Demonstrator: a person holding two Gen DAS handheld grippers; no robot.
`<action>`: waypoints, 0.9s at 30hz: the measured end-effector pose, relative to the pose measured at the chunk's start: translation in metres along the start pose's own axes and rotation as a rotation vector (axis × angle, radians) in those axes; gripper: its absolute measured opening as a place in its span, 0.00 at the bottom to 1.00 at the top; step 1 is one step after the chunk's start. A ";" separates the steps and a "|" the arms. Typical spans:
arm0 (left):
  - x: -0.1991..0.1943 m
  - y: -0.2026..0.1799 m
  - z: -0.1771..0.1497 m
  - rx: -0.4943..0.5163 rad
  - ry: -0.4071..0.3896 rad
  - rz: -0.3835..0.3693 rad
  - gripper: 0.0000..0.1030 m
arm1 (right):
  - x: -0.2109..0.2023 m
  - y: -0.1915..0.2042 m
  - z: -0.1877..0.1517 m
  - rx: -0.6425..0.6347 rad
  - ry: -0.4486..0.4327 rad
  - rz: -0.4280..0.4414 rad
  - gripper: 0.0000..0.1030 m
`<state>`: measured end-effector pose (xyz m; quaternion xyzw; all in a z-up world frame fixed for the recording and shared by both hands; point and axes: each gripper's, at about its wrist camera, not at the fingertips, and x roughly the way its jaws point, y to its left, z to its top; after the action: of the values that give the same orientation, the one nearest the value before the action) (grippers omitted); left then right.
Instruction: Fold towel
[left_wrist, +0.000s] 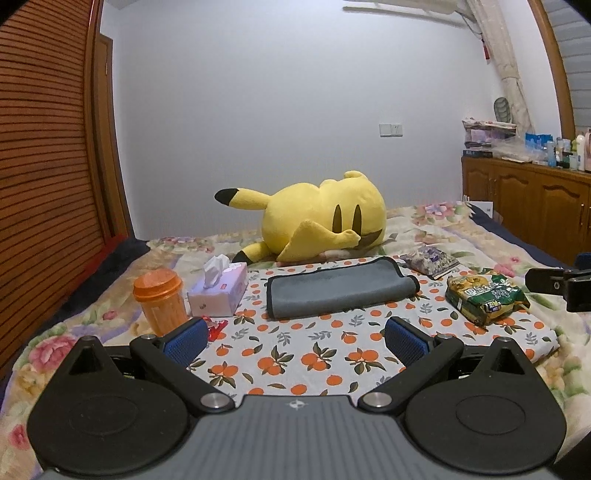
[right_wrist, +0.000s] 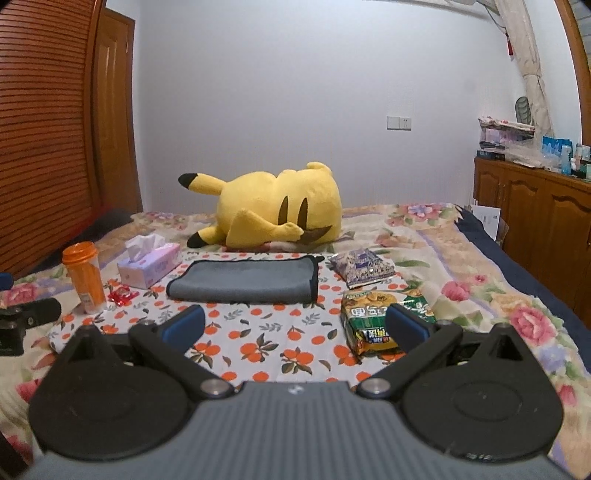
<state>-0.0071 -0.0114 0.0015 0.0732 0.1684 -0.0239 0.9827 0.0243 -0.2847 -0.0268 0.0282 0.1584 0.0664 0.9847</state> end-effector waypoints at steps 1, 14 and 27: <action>-0.001 0.000 0.000 0.002 -0.003 0.000 1.00 | -0.001 0.000 0.000 0.001 -0.004 0.000 1.00; -0.004 0.002 0.000 -0.010 -0.015 -0.008 1.00 | -0.004 -0.002 0.000 0.009 -0.032 -0.007 1.00; -0.004 0.003 0.001 -0.011 -0.015 -0.008 1.00 | -0.004 -0.002 0.000 0.009 -0.032 -0.007 1.00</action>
<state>-0.0100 -0.0086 0.0037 0.0670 0.1616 -0.0277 0.9842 0.0205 -0.2874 -0.0254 0.0330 0.1432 0.0618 0.9872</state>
